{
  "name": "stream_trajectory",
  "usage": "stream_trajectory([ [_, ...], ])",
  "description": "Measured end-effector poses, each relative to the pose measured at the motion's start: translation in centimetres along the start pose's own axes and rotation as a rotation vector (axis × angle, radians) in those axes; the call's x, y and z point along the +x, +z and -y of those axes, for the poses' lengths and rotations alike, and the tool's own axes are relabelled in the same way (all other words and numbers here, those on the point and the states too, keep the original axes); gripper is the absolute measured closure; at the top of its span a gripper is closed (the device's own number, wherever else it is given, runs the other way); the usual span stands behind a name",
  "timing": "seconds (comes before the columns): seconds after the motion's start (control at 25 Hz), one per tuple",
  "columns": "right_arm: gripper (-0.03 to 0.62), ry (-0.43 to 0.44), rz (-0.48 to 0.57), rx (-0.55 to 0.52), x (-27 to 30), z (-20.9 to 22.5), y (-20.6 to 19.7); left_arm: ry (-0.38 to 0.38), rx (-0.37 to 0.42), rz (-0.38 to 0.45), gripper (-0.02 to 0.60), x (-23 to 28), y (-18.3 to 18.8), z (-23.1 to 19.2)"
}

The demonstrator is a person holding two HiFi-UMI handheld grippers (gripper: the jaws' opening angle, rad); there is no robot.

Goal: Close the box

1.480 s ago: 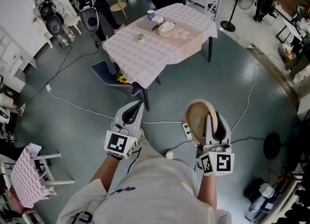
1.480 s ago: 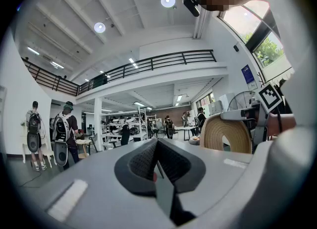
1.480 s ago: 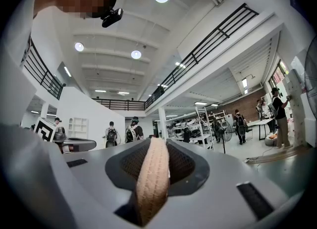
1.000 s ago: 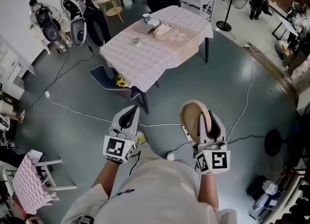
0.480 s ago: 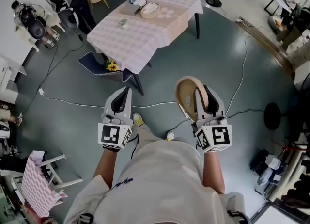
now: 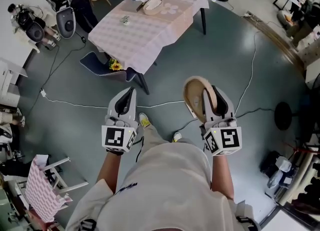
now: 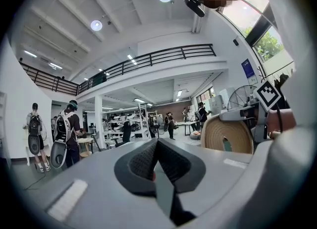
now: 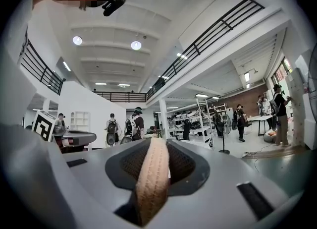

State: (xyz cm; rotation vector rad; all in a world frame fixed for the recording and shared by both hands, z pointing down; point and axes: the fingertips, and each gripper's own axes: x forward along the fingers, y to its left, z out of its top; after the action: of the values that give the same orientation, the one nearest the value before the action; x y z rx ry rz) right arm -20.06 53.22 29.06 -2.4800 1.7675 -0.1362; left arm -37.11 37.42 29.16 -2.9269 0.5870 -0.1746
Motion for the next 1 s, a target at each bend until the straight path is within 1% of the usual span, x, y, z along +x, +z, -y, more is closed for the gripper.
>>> stream_trajectory([
  [0.2, 0.494, -0.019, -0.027, 0.013, 0.2, 0.1, -0.5, 0.001, -0.003, -0.023, 0.581, -0.2, 0.0, -0.8],
  [0.28, 0.494, -0.004, -0.046, 0.033, 1.4, -0.1, -1.1, 0.032, -0.003, -0.043, 0.581, -0.8, -0.2, -2.0],
  [0.36, 0.494, -0.001, -0.07, 0.047, 2.5, 0.9, -2.0, 0.054, -0.013, -0.07, 0.581, -0.5, -1.1, -2.4],
  [0.44, 0.494, -0.019, -0.09, 0.046, 3.0, 2.1, -2.4, 0.058, -0.044, -0.101, 0.581, 0.2, -2.7, -2.7],
  [0.56, 0.494, -0.043, -0.096, 0.029, 5.0, 2.9, -2.1, 0.077, -0.077, -0.128, 0.581, 1.9, -4.2, -4.9],
  [0.72, 0.494, -0.06, -0.11, 0.019, 8.1, 3.8, -1.7, 0.099, -0.096, -0.101, 0.581, 5.4, -3.7, -7.7],
  [0.84, 0.494, -0.05, -0.115, -0.012, 10.2, 4.5, -0.6, 0.073, -0.085, -0.065, 0.581, 8.4, -2.7, -8.4],
  [0.92, 0.494, -0.047, -0.111, -0.032, 11.7, 4.4, 0.3, 0.053, -0.068, -0.054, 0.581, 10.1, -2.2, -9.1],
  [1.0, 0.494, -0.055, -0.105, -0.048, 13.6, 4.4, 1.3, 0.036, -0.067, -0.044, 0.581, 11.6, -2.0, -10.1],
])
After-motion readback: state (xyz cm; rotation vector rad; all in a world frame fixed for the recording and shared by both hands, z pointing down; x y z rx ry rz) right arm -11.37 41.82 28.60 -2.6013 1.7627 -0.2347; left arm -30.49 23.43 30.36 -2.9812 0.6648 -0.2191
